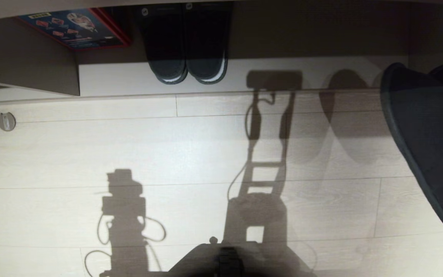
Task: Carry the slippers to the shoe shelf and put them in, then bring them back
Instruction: Place the slippers into the shoe cabinet
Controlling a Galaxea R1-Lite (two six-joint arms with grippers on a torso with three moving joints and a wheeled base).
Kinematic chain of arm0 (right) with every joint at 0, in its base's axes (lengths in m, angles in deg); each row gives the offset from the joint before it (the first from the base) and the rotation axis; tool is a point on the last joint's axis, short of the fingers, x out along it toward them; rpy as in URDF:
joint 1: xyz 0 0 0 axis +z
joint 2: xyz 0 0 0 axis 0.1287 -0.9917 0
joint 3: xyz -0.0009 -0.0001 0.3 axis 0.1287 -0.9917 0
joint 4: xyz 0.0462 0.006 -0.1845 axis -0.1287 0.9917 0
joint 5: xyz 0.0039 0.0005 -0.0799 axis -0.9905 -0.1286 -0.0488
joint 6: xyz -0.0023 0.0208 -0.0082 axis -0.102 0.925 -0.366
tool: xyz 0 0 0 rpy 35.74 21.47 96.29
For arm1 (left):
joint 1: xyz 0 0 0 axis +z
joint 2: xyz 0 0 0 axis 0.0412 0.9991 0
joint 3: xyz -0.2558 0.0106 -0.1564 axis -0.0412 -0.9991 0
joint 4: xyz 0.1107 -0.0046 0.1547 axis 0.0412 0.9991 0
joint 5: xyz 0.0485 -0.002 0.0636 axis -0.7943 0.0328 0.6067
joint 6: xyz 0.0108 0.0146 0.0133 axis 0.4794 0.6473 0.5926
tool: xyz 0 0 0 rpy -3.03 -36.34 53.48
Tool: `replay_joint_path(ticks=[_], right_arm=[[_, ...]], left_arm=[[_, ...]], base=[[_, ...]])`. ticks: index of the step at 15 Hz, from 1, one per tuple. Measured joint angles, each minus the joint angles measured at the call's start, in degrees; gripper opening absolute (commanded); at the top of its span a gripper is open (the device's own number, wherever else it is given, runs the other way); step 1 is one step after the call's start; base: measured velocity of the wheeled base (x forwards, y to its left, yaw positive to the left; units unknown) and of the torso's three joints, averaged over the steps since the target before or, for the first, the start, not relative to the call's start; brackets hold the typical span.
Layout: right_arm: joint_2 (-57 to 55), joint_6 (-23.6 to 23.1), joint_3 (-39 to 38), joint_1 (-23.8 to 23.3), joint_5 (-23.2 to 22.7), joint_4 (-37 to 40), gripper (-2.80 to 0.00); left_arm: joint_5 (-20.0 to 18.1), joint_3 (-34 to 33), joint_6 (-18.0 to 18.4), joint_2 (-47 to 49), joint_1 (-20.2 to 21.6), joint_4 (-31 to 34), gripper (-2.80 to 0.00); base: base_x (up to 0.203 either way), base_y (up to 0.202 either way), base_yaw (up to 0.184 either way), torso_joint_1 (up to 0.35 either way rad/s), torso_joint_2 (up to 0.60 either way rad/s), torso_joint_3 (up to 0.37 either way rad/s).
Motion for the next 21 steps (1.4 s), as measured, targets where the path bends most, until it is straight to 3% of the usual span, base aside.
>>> replay_joint_path(ticks=[8,12,15,21], right_arm=[[-17.0,-3.2,-0.4,1.1,0.8,-15.5,-2.8],[-23.9,-3.9,0.7,1.7,3.6,-25.9,-2.8],[-28.6,-3.9,7.0,1.8,5.8,-30.4,-2.8],[-37.2,-3.6,22.0,1.8,6.2,-31.0,-2.8]], left_arm=[[0.0,0.0,0.1,0.0,0.0,0.0,-2.8],[0.0,0.0,0.1,0.0,0.0,0.0,-2.8],[0.0,0.0,0.1,0.0,0.0,0.0,-2.8],[0.0,0.0,0.0,0.0,0.0,0.0,-2.8]], base=[[0.0,0.0,0.0,0.0,0.0,0.0],[0.0,0.0,0.0,0.0,0.0,0.0],[0.0,0.0,0.0,0.0,0.0,0.0],[0.0,0.0,0.0,0.0,0.0,0.0]])
